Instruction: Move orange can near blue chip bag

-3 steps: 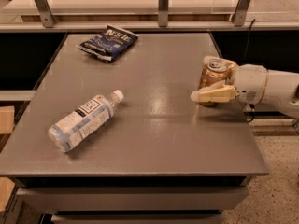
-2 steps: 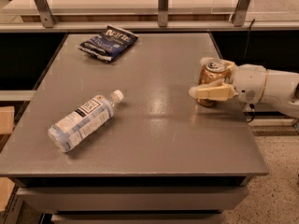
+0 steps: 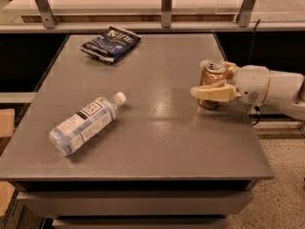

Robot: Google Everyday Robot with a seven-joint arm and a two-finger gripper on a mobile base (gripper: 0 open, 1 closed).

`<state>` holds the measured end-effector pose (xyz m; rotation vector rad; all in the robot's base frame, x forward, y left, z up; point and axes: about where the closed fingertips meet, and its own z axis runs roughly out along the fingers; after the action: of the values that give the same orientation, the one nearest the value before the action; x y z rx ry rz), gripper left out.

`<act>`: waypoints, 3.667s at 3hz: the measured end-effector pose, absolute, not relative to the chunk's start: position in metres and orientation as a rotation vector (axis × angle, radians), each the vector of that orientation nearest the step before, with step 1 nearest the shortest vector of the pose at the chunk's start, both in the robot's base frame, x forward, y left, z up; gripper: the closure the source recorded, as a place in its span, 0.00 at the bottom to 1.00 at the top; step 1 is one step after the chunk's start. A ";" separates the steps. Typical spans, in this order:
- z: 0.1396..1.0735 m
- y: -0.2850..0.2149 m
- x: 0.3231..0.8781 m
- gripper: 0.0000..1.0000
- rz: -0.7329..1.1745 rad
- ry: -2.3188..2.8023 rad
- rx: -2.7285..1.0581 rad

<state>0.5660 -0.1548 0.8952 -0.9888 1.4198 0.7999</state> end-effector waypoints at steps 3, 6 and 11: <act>0.901 -0.156 0.570 1.00 0.794 1.427 -0.986; 0.929 -0.172 0.586 1.00 0.755 1.392 -0.970; 1.014 -0.150 0.661 1.00 0.831 1.402 -0.920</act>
Offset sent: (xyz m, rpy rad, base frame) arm 0.0001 0.0025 0.0004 0.0003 -0.0005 0.0043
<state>0.6615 -0.1501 1.0139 -0.9199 1.4023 0.8308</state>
